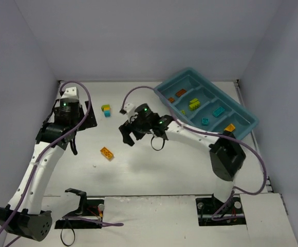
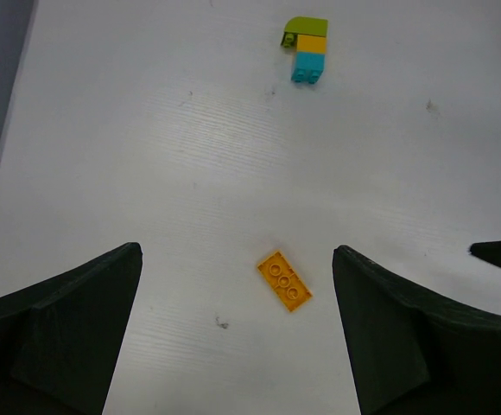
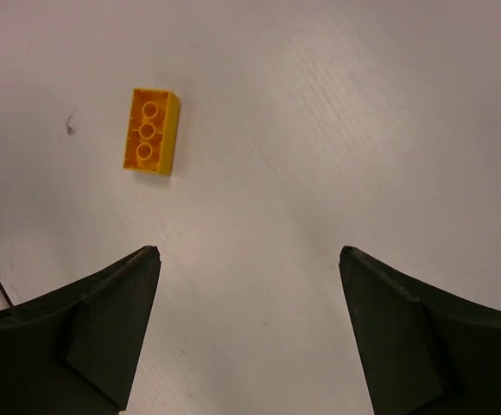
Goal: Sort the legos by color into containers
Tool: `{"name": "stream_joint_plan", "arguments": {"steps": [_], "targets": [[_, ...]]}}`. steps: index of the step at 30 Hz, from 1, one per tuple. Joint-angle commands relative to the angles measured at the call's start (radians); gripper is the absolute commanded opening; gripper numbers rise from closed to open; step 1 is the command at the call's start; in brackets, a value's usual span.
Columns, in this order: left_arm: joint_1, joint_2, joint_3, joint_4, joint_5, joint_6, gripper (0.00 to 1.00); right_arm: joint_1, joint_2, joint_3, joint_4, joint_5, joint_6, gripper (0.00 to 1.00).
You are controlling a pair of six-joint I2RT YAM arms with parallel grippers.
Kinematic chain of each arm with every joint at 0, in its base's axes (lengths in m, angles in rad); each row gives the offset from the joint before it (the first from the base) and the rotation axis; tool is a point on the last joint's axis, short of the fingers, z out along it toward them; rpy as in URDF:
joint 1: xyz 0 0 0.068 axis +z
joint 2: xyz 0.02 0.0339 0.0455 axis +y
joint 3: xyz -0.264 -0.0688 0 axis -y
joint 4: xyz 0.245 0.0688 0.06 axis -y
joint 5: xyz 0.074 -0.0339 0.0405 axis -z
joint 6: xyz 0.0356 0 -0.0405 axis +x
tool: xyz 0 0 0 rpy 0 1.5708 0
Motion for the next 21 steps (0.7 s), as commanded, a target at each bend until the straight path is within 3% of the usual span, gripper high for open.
{"name": "stream_joint_plan", "arguments": {"steps": [1, 15, 21], "targets": [[0.017, -0.072, 0.05, -0.029, -0.058, -0.02, 0.85, 0.08, 0.086, 0.08, 0.071, 0.041, -0.014, 0.81], [0.018, -0.19, 0.03, -0.064, -0.124, -0.029, 0.85, 0.24, 0.416, 0.299, 0.157, 0.133, 0.055, 0.79], [0.018, -0.178, 0.047, -0.061, -0.128, -0.018, 0.85, 0.261, 0.467, 0.324, 0.155, 0.236, 0.078, 0.61]]}}
